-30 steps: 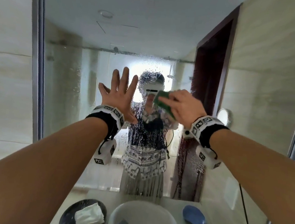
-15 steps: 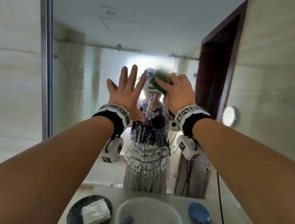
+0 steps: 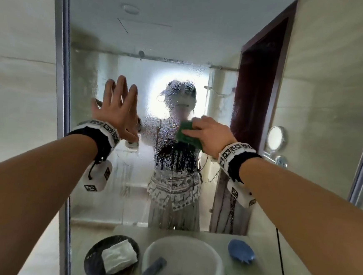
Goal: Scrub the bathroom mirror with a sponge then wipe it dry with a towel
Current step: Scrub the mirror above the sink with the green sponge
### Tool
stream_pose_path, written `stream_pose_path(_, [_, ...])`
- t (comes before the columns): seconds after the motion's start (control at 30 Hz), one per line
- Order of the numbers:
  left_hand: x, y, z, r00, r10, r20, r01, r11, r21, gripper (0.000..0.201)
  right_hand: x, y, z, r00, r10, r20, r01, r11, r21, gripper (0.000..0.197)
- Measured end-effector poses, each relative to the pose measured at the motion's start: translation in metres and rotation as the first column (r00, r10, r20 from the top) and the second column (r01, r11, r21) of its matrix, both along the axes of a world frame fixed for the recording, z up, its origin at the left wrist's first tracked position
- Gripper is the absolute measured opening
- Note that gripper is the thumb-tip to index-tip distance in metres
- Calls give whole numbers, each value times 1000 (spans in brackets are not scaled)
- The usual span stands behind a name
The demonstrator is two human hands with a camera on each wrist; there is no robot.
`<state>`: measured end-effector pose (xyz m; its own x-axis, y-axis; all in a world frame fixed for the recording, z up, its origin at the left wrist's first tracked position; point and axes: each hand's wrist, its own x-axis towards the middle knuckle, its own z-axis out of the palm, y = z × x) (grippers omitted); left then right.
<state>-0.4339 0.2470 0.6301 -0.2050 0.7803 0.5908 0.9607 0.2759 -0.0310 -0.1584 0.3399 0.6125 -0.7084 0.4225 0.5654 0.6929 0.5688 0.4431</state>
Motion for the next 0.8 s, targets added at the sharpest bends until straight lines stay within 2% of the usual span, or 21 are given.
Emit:
stream_pose_path(0.07, [1, 3, -2, 1000, 0, -9, 0, 1000, 11, 157, 2, -1, 13, 967, -19, -253, 23, 1000, 15, 55])
stream_pose_path(0.17, [-1, 5, -3, 1000, -12, -9, 13, 1000, 16, 158, 3, 0, 44, 841, -12, -542, 68, 994, 84, 55])
stream_pose_path(0.27, [-2, 4, -3, 1000, -15, -18, 15, 1000, 14, 157, 0, 4, 76, 689, -26, -724, 113, 991, 72, 58])
stream_pose_path(0.33, [-2, 2, -2, 1000, -27, -12, 27, 1000, 10, 157, -9, 5, 85, 652, -55, -756, 125, 992, 35, 62])
stream_pose_path(0.4, [-2, 1, -2, 999, -42, -3, 42, 999, -1, 157, -21, 3, 80, 691, -45, -721, 97, 995, 31, 57])
stream_pose_path(0.5, [-2, -1, -1, 999, -38, -4, 38, 999, -17, 156, -37, 2, 55, 827, 27, -562, 29, 995, 91, 51])
stream_pose_path(0.57, [-2, 0, -2, 999, -39, -6, 39, 999, -17, 155, -44, 1, 32, 891, 52, -452, -28, 998, 60, 55])
stream_pose_path(0.7, [-4, 1, -2, 999, -49, -6, 49, 999, -18, 157, -50, -5, -9, 978, 133, -158, -121, 989, 87, 58])
stream_pose_path(0.8, [-4, 2, -2, 999, -35, -14, 35, 999, -23, 157, -45, 1, -21, 987, 146, 67, -155, 978, 141, 61])
